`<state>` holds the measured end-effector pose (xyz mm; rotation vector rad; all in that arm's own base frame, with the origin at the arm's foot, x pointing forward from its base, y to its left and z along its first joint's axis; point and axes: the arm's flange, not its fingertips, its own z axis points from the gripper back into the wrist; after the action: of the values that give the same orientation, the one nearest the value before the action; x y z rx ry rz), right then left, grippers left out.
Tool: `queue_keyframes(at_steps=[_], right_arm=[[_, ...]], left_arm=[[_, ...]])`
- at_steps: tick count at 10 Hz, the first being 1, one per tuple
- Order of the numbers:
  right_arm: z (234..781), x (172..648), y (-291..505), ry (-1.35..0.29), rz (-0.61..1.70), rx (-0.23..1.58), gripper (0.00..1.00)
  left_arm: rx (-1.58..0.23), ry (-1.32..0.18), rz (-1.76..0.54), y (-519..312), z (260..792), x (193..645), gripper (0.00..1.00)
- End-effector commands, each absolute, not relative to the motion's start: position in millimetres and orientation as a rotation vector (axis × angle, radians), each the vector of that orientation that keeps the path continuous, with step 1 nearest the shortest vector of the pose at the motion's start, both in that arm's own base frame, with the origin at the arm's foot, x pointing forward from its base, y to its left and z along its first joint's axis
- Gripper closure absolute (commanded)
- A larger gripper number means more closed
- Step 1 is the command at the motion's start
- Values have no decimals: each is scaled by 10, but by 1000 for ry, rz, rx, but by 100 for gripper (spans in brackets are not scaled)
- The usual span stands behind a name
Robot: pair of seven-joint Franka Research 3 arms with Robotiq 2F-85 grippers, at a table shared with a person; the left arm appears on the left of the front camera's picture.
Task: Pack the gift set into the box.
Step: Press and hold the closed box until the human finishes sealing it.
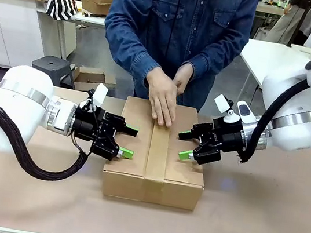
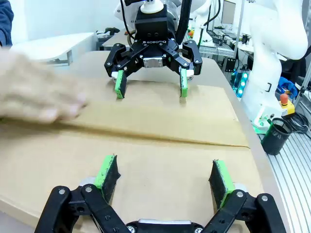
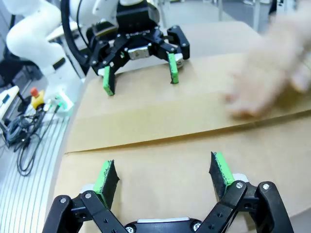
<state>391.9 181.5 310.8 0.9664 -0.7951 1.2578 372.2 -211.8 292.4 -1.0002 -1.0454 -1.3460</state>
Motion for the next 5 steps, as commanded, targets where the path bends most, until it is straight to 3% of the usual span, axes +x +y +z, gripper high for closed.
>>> queue_keyframes(at_steps=[1,5], right_arm=[[3082,3913,1817,-791,1263,958,0],[3082,3913,1817,-791,1263,958,0]], left_arm=[[-997,-1045,-1350,-2112,2911,3709,0],[-997,-1045,-1350,-2112,2911,3709,0]])
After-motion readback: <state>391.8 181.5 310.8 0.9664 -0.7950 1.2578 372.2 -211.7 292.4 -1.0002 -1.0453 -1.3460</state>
